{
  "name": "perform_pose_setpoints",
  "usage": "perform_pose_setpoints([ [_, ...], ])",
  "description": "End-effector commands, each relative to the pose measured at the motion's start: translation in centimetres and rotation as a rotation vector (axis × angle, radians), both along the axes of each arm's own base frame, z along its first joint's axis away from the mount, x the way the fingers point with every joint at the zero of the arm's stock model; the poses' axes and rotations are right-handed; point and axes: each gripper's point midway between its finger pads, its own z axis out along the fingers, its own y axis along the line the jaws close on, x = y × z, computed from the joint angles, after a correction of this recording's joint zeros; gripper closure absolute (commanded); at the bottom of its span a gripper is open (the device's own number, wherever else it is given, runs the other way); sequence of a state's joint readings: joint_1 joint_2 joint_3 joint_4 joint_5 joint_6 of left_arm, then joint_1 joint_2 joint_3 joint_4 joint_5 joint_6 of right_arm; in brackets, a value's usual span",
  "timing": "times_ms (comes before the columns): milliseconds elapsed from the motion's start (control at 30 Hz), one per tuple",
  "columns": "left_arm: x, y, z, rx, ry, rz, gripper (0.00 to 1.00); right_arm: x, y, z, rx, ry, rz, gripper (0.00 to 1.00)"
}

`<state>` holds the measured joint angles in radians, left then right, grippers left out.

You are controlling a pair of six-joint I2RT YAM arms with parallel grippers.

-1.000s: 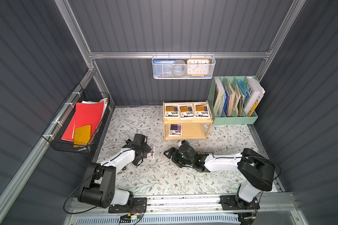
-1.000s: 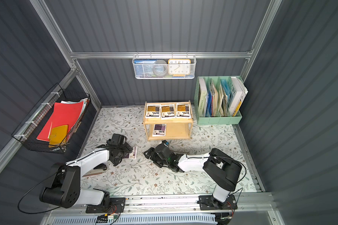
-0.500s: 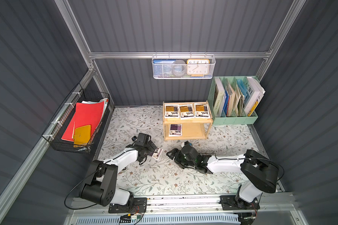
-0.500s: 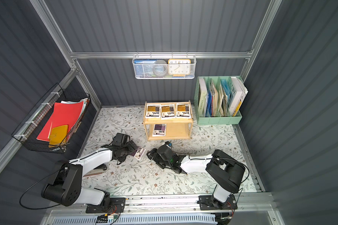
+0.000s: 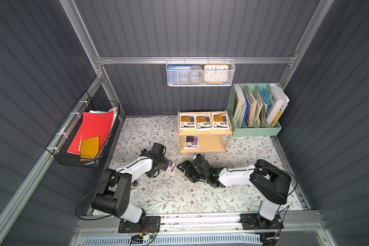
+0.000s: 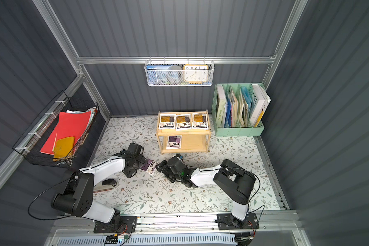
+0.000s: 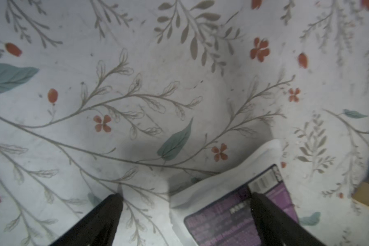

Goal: Place the bagged coffee beans on the shelf by color
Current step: Pick up the bagged coffee beans at the center of the board.

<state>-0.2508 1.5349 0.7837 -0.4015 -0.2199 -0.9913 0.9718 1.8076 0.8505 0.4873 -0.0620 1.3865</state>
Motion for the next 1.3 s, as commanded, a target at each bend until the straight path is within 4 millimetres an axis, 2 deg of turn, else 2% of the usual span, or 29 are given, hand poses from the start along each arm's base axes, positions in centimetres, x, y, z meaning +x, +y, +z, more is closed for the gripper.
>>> perform_pose_setpoints([
  [0, -0.9, 0.5, -0.7, 0.021, 0.044, 0.025, 0.0, 0.8, 1.5, 0.7, 0.044, -0.01, -0.019, 0.15],
  [233, -0.8, 0.7, -1.4, 0.051, 0.092, 0.001, 0.0, 1.5, 2.7, -0.8, 0.041, 0.008, -0.054, 0.17],
  [567, -0.6, 0.6, -1.7, 0.053, 0.092, -0.014, 0.0, 1.7, 2.2, -3.9, -0.043, 0.044, -0.138, 0.2],
  [967, -0.5, 0.4, -1.6, 0.045, 0.077, -0.025, 0.0, 2.7, 4.3, -6.9, 0.01, 0.102, -0.184, 0.29],
  [1100, -0.5, 0.4, -1.6, 0.044, 0.074, -0.028, 0.0, 3.0, 4.6, -7.6, 0.013, 0.1, -0.192, 0.36],
  [1267, -0.4, 0.3, -1.5, 0.037, 0.068, -0.034, 0.0, 3.1, 4.8, -7.9, 0.025, 0.092, -0.192, 0.58],
])
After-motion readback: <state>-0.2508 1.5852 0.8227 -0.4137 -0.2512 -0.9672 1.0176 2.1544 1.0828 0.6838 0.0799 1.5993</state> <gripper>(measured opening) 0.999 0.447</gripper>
